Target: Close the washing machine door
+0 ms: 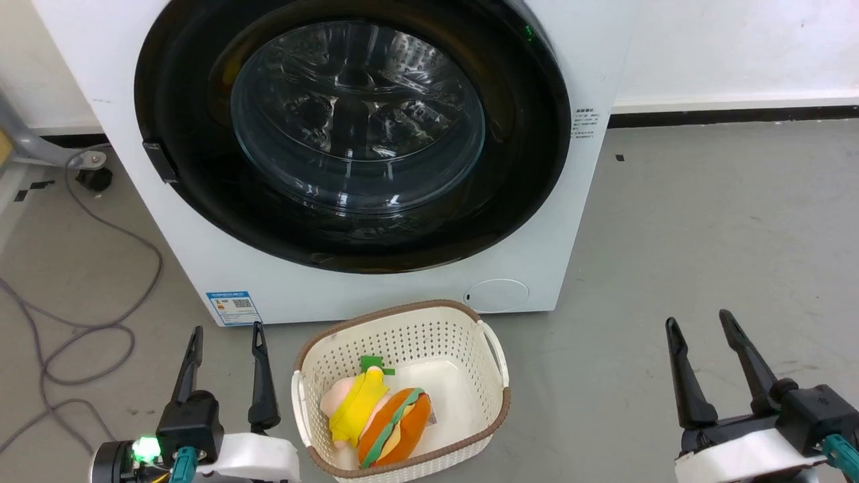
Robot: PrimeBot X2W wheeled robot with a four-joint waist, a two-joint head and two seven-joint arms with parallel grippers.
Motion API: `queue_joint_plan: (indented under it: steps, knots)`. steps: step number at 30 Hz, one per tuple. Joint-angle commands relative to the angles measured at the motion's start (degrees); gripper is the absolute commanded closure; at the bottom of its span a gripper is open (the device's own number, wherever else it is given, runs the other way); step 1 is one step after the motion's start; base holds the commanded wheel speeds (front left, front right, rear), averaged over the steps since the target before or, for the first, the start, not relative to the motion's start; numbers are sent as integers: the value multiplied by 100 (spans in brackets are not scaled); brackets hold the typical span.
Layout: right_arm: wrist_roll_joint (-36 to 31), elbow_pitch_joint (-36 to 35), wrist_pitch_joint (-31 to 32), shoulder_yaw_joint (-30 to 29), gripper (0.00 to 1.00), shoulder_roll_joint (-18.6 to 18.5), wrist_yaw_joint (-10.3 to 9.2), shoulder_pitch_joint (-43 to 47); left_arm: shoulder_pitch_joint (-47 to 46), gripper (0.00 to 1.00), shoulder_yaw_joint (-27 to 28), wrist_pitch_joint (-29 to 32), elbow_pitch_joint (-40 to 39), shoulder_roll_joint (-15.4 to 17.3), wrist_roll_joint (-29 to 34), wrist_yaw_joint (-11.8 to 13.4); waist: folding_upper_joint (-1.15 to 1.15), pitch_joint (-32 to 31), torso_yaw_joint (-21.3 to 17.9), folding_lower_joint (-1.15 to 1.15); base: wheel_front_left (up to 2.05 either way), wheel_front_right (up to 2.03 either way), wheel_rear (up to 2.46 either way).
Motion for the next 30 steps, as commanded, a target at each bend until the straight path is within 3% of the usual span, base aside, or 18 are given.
queue_joint_plan:
  steps: [1, 2, 3, 30]
  knots:
    - [74, -58, -25, 13, 0, 30, -5, 100, 67, 0, 9, -25, 57, 37, -14, -30, 0, -20, -7, 1, 0, 0, 0]
    - [96, -56, -25, 8, 0, 30, -5, 116, 77, 0, 5, -25, 98, 35, -25, -43, 0, -29, -8, 1, 0, 0, 0]
    - [113, -50, -25, 2, 100, 30, -5, 127, 79, 100, -6, -25, 128, 33, -47, -70, 0, -40, -6, 1, 0, 0, 0]
    - [-12, -104, 276, 49, 100, 7, -1, 37, 0, 100, 17, 281, 21, -18, -17, -203, 0, -46, 44, 1, 0, 0, 0]
